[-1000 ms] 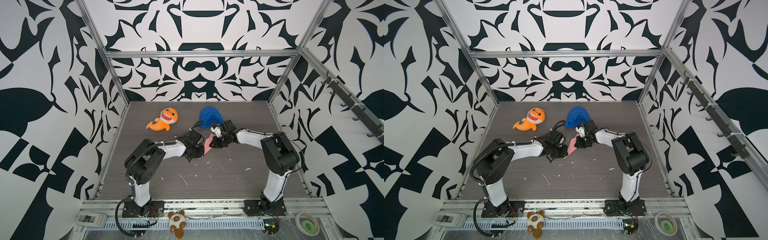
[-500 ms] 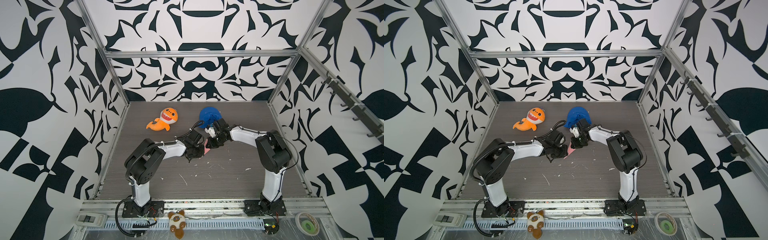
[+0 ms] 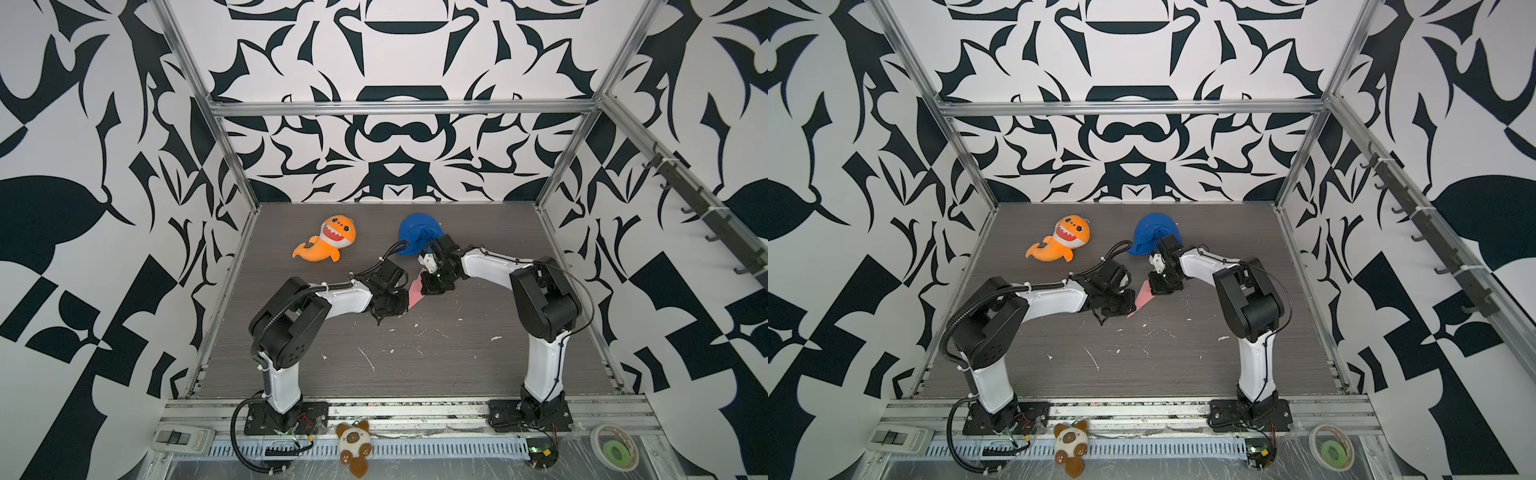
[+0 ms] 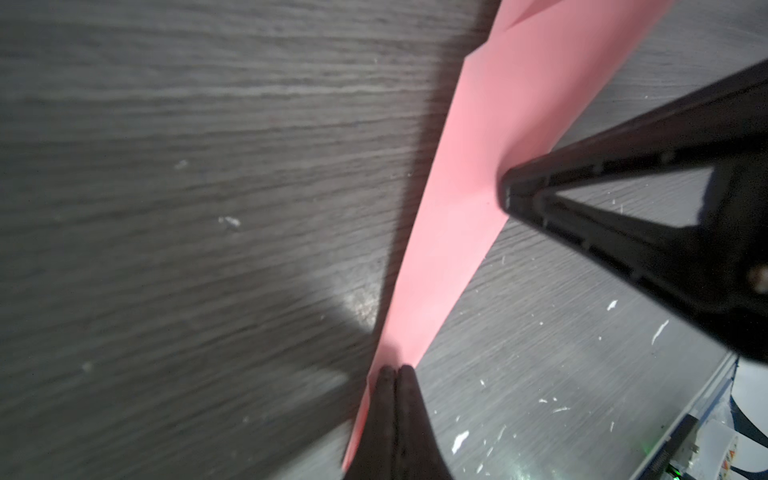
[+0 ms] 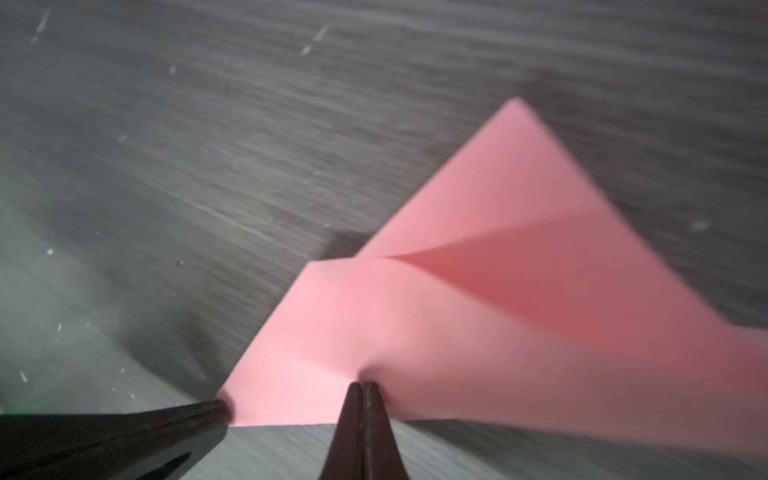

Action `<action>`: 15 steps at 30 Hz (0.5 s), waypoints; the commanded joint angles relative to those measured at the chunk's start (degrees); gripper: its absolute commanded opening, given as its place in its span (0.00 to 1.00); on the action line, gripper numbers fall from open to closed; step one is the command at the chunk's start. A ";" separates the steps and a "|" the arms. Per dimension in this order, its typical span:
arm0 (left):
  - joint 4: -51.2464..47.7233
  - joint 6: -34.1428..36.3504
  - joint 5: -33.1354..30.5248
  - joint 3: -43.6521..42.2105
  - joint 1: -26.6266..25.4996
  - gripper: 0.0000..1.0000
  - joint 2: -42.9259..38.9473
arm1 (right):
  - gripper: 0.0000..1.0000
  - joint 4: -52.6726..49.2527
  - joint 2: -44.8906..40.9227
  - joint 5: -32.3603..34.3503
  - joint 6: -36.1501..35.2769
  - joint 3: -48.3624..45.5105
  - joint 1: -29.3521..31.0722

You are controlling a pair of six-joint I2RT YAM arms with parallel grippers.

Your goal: Fold a paper plane with a square sheet of paper (pick it up from the middle)

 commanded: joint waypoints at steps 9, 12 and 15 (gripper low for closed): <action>-8.42 0.67 -3.96 -1.88 0.16 0.00 3.52 | 0.00 -3.61 -1.35 3.74 2.15 3.81 -1.42; -8.51 0.68 -3.92 -1.57 0.16 0.00 3.54 | 0.00 -3.44 -3.81 1.75 1.74 4.20 -0.26; -8.57 0.74 -3.89 -1.45 0.14 0.00 3.60 | 0.00 -4.19 -5.63 1.71 1.56 4.61 1.35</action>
